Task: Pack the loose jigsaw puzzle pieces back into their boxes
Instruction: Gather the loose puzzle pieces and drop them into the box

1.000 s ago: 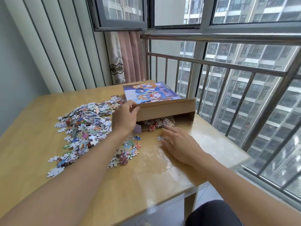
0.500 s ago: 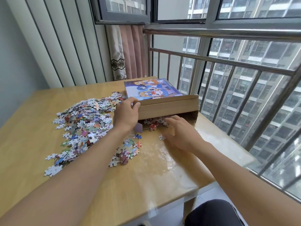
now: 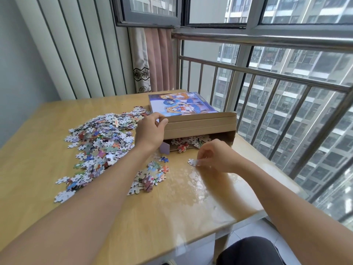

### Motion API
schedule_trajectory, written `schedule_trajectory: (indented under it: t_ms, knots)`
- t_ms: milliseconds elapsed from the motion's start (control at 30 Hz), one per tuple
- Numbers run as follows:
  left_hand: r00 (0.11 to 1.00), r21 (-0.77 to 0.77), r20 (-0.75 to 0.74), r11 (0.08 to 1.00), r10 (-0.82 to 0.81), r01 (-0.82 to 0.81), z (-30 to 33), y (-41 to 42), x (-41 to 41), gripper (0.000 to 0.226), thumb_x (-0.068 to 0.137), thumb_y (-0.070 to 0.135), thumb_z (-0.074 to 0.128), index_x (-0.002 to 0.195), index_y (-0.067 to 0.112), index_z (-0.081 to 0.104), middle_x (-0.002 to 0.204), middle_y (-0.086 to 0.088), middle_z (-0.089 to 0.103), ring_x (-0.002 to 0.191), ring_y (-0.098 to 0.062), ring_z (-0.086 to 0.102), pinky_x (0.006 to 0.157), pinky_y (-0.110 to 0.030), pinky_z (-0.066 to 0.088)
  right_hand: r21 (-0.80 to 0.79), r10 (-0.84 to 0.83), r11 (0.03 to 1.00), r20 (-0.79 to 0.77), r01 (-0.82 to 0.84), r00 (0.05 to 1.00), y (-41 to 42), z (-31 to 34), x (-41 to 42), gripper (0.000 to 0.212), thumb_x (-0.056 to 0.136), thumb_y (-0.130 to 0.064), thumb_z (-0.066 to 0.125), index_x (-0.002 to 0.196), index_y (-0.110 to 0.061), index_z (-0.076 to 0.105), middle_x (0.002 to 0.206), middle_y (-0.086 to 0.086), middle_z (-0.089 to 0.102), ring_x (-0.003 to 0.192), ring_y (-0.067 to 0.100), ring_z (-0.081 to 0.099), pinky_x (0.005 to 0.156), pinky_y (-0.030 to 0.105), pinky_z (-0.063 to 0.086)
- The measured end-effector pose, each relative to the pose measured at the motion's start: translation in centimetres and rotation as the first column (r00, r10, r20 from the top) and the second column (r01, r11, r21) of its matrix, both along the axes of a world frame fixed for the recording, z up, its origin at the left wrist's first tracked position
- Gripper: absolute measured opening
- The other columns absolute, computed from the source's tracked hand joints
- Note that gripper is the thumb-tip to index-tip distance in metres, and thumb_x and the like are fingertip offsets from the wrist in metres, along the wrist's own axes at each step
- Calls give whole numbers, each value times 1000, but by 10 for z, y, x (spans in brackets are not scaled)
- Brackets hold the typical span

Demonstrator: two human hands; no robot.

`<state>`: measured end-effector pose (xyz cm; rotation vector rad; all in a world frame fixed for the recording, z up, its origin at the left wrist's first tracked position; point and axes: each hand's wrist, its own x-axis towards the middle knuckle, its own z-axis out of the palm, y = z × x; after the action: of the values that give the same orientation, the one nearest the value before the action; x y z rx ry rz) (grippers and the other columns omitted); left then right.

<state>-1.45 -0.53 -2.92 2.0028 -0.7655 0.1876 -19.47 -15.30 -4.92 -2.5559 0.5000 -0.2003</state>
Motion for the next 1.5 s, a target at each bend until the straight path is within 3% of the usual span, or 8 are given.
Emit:
schedule_trajectory:
  t_ms: [167, 333, 433, 600, 1067, 1167, 1333, 1500]
  knots:
    - [1000, -38, -20, 999, -1, 0, -2, 1, -2, 12, 96, 33, 62, 92, 24, 68, 66, 6, 56, 61, -8, 51, 53, -25, 34, 764, -497, 607, 149, 219, 855, -2, 2, 20, 18, 84, -5, 78, 94, 8, 73, 82, 18, 70, 66, 19, 66, 62, 22, 57]
    - [1000, -48, -14, 999, -12, 12, 0, 3, -1, 10, 96, 33, 63, 90, 25, 66, 64, 7, 54, 58, -5, 49, 52, -24, 32, 49, -345, 936, 321, 348, 882, 11, -10, 14, 17, 89, -13, 63, 98, -10, 78, 97, 4, 77, 88, 22, 72, 84, 39, 58]
    - [1000, -41, -13, 999, -14, 13, 0, 3, 0, 11, 96, 33, 63, 89, 25, 67, 64, 7, 55, 59, -6, 50, 52, -24, 32, -279, -145, 937, 234, 210, 961, 31, -24, 3, 19, 91, -29, 67, 105, -18, 74, 96, -2, 72, 90, 19, 64, 80, 38, 53]
    - [1000, -35, -16, 999, -7, 6, -3, 3, 1, 13, 96, 34, 62, 91, 24, 68, 62, 6, 54, 57, -7, 49, 50, -25, 30, -153, -277, 930, 305, 334, 911, 34, -28, 26, 39, 80, -60, 73, 81, -21, 70, 78, -8, 64, 80, 15, 58, 65, 31, 42]
    - [999, -70, -33, 997, -37, 35, -4, 5, 5, 14, 95, 34, 64, 90, 22, 70, 64, 2, 58, 58, -10, 49, 54, -25, 33, -150, -353, 894, 345, 423, 869, 32, -32, 57, 21, 90, -29, 69, 82, -10, 75, 86, 7, 70, 89, 31, 61, 69, 37, 45]
    - [999, -72, -30, 997, -34, 32, -5, 5, 6, 14, 95, 34, 64, 91, 22, 71, 66, 2, 60, 60, -10, 51, 54, -24, 34, -94, -292, 930, 403, 356, 868, 28, -24, 47, 15, 86, -25, 74, 80, -12, 78, 77, 3, 71, 80, 24, 63, 71, 35, 50]
    - [998, -78, -29, 996, -52, 50, -8, 6, 6, 14, 95, 34, 65, 93, 22, 71, 69, 0, 62, 60, -10, 51, 56, -25, 37, -94, 16, 995, -54, -21, 998, 19, -3, 13, 34, 73, -32, 88, 103, -23, 76, 91, -5, 69, 82, 14, 66, 69, 25, 47]
    - [997, -87, -35, 994, -68, 65, -8, 6, 6, 15, 95, 35, 64, 94, 22, 71, 75, -5, 66, 64, -12, 53, 57, -26, 40, -106, 95, 989, -46, -99, 994, 15, 5, 16, 19, 73, -21, 88, 91, -21, 80, 79, -11, 68, 72, 5, 63, 60, 15, 42]
